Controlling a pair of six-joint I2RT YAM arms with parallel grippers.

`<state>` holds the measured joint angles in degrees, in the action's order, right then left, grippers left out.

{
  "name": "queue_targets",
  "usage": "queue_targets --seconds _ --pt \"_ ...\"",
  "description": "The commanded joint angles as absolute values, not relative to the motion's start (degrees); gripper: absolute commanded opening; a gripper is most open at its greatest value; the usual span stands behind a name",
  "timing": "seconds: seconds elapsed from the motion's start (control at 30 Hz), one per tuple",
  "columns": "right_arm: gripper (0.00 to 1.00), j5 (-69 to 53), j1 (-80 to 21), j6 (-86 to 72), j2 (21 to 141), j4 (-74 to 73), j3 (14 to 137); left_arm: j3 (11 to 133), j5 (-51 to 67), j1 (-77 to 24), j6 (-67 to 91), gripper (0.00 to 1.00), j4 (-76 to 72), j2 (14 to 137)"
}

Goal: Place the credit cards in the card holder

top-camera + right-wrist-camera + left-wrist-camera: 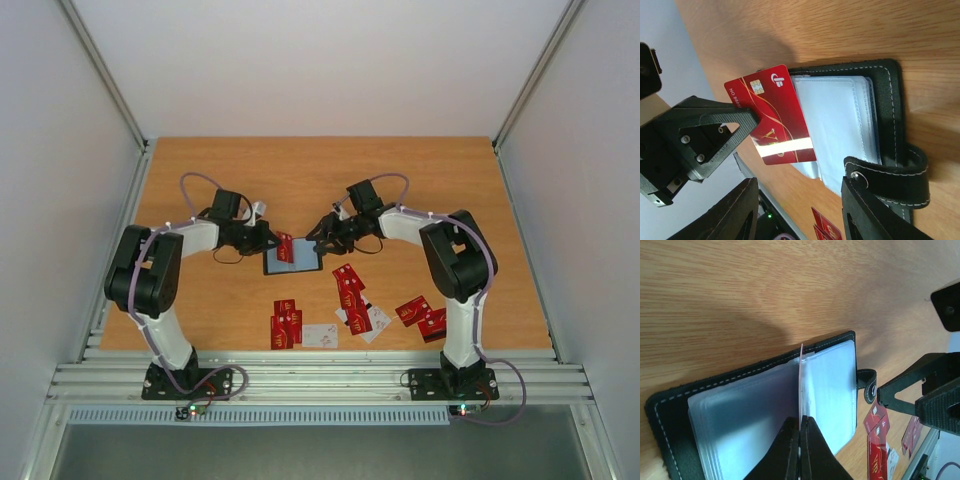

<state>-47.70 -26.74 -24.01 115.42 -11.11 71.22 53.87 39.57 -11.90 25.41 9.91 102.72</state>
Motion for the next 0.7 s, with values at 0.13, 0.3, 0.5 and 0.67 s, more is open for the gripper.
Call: queue_targets --seconds 0.13,0.3,0.5,0.67 --pt "0.46 -48.2 -26.9 -24.6 117.6 -9.0 71.0 53.0 40.7 -11.6 30.0 0.00 2.9 104.3" --pt "0.46 -47.8 -27.0 -24.1 118.5 -9.2 70.2 52.0 41.5 -11.6 30.2 0.00 2.3 102.9" --pt "0.46 -47.2 -26.9 -23.2 119.0 -9.9 69.7 51.3 41.8 -11.6 30.4 0.00 2.5 102.5" --pt "0.46 -47.2 -26.9 -23.1 119.1 -9.8 69.3 51.2 42.6 -11.6 31.5 0.00 0.9 103.4"
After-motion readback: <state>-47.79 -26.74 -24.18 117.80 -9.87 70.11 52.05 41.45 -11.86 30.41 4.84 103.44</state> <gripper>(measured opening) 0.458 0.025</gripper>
